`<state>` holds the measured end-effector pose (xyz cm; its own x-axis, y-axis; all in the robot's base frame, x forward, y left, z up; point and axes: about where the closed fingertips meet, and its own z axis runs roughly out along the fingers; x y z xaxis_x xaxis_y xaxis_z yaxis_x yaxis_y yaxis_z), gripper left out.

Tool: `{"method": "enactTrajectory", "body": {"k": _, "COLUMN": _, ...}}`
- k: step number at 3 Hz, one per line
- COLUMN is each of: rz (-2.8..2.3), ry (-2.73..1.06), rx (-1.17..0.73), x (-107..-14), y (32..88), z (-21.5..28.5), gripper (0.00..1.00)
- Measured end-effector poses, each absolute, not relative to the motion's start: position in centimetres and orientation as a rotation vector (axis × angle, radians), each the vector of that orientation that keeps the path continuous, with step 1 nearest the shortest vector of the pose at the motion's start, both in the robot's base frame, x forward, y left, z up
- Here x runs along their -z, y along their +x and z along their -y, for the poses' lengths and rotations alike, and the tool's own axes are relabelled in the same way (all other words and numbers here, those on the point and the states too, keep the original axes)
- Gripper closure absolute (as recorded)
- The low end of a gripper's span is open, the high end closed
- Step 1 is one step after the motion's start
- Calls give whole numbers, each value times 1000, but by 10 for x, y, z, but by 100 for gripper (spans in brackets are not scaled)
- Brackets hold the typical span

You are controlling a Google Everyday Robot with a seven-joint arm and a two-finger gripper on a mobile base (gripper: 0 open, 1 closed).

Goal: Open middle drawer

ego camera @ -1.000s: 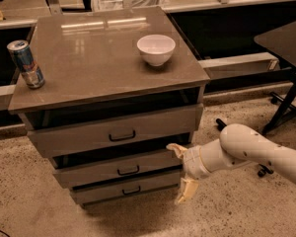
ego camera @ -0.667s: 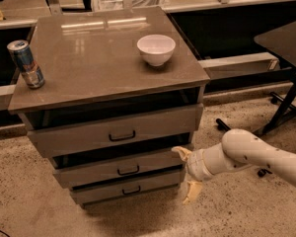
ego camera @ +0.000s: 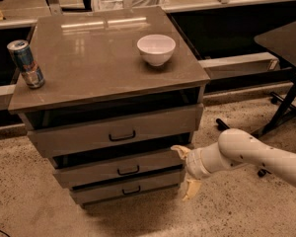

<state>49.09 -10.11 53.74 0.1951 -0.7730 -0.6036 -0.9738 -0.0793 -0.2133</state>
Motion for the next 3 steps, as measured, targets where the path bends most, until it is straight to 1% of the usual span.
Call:
{"method": "enactTrajectory", "body": {"k": 1, "rz": -1576, "ry": -1957, "rx": -349, "x": -525, "y": 513, "z": 102, "gripper": 0}}
{"method": "enactTrajectory", "body": {"k": 3, "rz": -1540, "ry": -2005, "rx": -266, "x": -485, "y": 540, "z": 110, "gripper": 0}}
